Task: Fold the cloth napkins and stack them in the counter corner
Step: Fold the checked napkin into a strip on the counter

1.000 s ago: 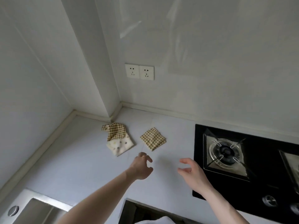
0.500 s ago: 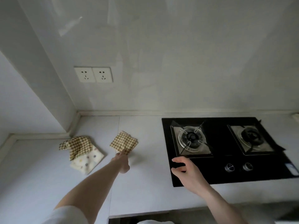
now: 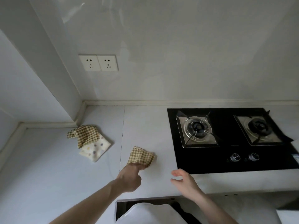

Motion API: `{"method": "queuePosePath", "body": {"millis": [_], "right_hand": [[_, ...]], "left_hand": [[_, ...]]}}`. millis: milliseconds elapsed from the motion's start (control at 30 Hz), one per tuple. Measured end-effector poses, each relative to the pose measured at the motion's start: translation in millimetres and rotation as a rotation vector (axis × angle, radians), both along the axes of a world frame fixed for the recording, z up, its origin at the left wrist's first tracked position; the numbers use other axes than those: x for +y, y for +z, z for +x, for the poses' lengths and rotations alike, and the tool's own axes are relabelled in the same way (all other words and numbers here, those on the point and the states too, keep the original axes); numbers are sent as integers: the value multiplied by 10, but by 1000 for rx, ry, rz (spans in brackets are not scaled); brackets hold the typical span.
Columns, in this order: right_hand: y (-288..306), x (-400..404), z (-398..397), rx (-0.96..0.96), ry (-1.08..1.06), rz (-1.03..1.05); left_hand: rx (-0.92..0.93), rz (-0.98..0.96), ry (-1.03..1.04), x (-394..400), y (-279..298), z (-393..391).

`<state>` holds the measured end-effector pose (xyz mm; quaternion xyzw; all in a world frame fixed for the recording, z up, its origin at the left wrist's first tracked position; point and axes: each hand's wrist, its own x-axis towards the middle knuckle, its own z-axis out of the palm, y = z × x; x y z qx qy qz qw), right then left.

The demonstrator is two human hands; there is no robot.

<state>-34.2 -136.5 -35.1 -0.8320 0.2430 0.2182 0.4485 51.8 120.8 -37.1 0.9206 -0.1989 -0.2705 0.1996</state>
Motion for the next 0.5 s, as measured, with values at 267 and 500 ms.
{"method": "queuePosePath", "body": {"millis": [267, 500], "right_hand": [[-503, 167, -13, 169, 25, -3], [-491, 254, 146, 189, 15, 41]], "left_hand": [[95, -131, 322, 239, -254, 15], [464, -241, 688, 119, -363, 294]]}}
